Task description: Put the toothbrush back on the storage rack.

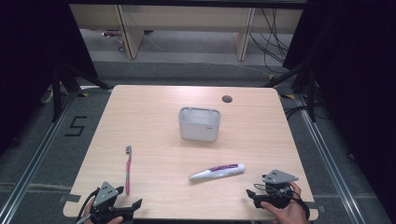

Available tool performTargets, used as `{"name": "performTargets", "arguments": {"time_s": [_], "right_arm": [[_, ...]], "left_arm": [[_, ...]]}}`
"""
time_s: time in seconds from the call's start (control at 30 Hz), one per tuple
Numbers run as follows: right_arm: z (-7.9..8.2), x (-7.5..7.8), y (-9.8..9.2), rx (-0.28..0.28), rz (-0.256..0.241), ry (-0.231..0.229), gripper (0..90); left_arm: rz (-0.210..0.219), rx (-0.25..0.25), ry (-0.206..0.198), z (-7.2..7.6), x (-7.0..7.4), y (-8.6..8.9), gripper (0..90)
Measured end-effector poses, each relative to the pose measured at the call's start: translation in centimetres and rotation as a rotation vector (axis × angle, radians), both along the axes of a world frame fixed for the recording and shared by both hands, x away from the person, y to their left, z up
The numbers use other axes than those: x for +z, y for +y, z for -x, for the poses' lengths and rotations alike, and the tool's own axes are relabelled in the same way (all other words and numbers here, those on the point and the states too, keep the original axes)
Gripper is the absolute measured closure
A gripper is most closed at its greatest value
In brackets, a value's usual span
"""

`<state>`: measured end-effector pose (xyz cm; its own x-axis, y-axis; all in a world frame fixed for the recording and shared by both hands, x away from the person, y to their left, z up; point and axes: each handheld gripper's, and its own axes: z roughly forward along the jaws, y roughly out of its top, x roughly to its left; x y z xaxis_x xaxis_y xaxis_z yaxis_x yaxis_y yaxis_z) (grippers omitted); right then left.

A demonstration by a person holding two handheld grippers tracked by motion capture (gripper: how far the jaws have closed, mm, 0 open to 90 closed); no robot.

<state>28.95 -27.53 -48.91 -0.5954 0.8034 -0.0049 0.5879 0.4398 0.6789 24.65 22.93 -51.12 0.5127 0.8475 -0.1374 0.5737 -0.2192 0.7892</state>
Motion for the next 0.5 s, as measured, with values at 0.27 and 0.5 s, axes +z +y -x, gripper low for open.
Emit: {"name": "performTargets", "arguments": {"time_s": [0.27, 0.5], "right_arm": [[-0.27, 0.03, -0.09, 0.038, 0.019, 0.016, 19.9], [-0.34, 0.07, -0.04, 0.051, 0.028, 0.003, 20.4]], "left_arm": [[0.004, -0.009, 0.002, 0.06, -0.01, -0.03, 14.7], [-0.005, -0.006, 0.005, 0.08, 0.01, -0.05, 14.7]]}}
